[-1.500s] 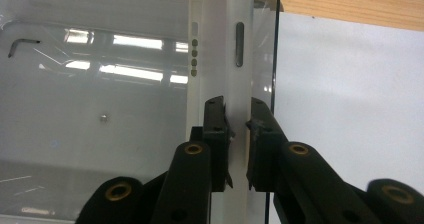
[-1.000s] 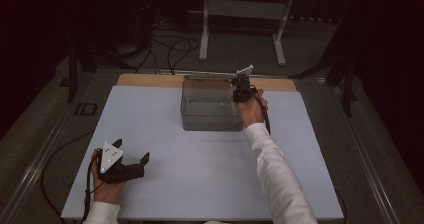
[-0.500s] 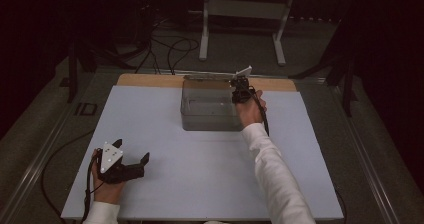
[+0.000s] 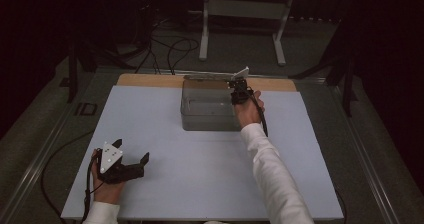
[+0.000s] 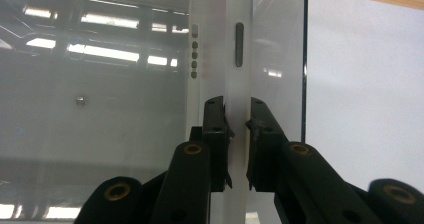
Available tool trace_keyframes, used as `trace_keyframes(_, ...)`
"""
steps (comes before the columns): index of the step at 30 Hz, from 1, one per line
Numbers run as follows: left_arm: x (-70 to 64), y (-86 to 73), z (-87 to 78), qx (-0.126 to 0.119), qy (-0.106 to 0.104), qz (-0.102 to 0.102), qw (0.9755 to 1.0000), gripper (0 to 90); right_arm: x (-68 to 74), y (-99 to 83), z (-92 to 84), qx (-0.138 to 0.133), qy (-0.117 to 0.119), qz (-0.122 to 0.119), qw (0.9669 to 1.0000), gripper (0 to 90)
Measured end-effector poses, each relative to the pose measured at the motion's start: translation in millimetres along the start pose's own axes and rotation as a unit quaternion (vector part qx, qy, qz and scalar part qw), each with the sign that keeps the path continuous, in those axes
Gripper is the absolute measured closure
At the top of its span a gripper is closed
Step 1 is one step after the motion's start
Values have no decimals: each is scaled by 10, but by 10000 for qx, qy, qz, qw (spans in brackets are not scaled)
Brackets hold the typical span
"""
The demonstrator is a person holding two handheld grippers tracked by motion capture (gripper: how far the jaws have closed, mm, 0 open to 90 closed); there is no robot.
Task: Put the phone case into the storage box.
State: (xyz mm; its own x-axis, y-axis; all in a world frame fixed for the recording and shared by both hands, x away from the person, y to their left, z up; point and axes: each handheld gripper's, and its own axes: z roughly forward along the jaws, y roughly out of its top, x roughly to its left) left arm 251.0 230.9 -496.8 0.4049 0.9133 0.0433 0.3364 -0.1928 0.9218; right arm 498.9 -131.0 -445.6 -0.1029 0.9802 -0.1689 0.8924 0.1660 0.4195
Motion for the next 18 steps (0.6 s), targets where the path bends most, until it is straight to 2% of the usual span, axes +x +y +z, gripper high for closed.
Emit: trace_keyframes(18, 0, -4, 4, 13, -12, 16, 10000, 3, 39, 19, 9, 119, -154, -46, 9998, 811)
